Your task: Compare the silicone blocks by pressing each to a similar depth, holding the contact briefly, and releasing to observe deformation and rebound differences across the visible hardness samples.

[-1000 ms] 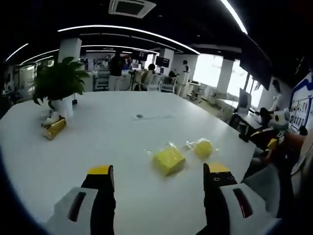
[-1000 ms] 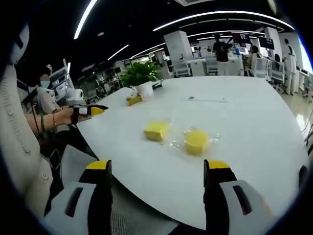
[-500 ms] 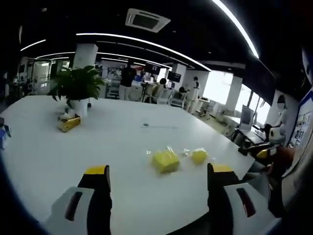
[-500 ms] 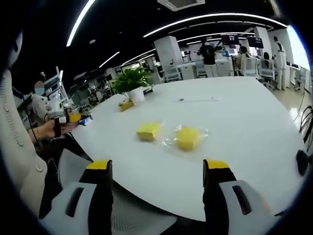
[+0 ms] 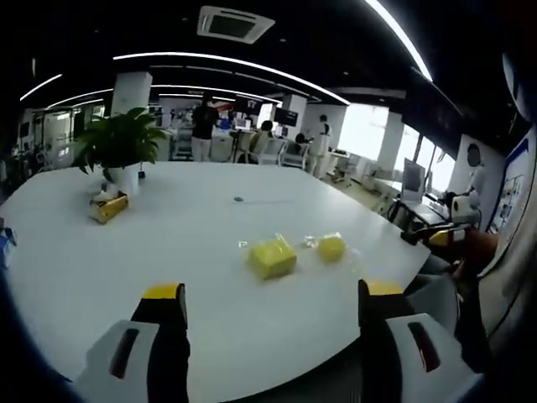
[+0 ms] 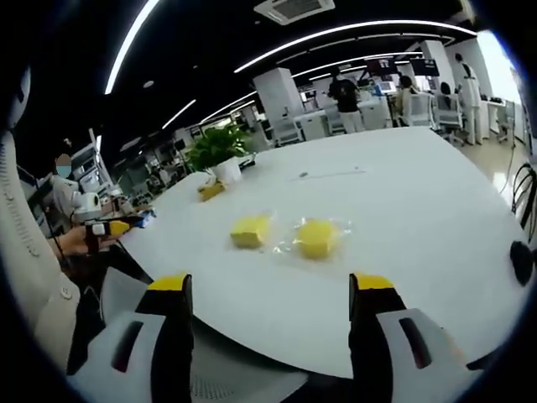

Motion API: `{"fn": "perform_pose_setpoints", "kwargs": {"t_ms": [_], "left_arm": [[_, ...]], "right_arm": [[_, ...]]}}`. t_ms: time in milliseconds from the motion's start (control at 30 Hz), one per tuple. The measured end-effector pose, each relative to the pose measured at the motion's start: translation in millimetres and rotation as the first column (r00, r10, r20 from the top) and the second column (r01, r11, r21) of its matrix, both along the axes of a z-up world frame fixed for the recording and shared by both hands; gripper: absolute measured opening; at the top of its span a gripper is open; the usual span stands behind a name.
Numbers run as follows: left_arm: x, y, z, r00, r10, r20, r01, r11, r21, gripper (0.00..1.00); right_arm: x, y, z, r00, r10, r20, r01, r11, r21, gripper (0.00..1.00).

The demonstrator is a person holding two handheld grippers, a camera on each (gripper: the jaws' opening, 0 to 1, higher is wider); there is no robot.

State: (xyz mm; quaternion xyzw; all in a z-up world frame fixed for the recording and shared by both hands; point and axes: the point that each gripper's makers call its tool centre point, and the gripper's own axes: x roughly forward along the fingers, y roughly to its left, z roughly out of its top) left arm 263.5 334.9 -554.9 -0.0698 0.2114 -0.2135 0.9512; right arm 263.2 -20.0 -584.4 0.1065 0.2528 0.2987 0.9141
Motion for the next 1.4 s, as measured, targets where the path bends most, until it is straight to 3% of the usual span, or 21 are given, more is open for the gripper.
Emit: {"fn": "perform_pose_setpoints", "kwargs": {"t_ms": [167,333,533,700,867,1033,1167,1400], "left_arm": [[9.5,-16.6,8.7,1.0,-0.023,0.004,0.023,0.999,-0.022,0.82],[26.7,-49.8,16.5,0.998,-0.061,-0.004,0.061,0.995,-0.073,0.82],[50.4,-105.4,20.6,0.99,-0.126,-0.058,0.107,0.96,-0.257,0.81],[78.8,-133.5,16.4,0.987,-0.132,-0.087,0.097,0.939,-0.33,0.8],[114.4,-173.5,3.6,0.974,-0.146,-0.176,0.052,0.891,-0.451,0.76],[140.6,-209.1,-17.6,0.958,-0.178,-0.224,0.063,0.895,-0.442,0.77],[155.9,-225.4,-34.1,0.948,-0.183,-0.26,0.053,0.897,-0.439,0.76],[179.6,-245.6,-71.6,0.906,-0.142,-0.398,-0.071,0.878,-0.474,0.76]], "right_arm": [[3.0,-0.6,1.0,1.0,0.001,0.008,-0.001,1.0,0.014,0.7],[8.3,0.3,0.1,1.0,0.019,0.012,-0.019,1.0,0.023,0.7],[18.0,1.5,-3.2,0.998,0.052,0.018,-0.052,0.998,0.032,0.69],[23.7,2.9,-5.7,0.996,0.084,0.016,-0.084,0.996,0.038,0.68],[27.7,1.6,-9.6,0.995,0.103,0.009,-0.103,0.993,0.048,0.67],[30.3,-4.1,-20.7,0.993,0.114,-0.017,-0.113,0.992,0.051,0.67],[32.4,-10.8,-26.2,0.993,0.117,-0.032,-0.115,0.991,0.062,0.67],[41.0,-21.6,-32.4,0.993,0.111,-0.045,-0.107,0.991,0.086,0.66]]}}
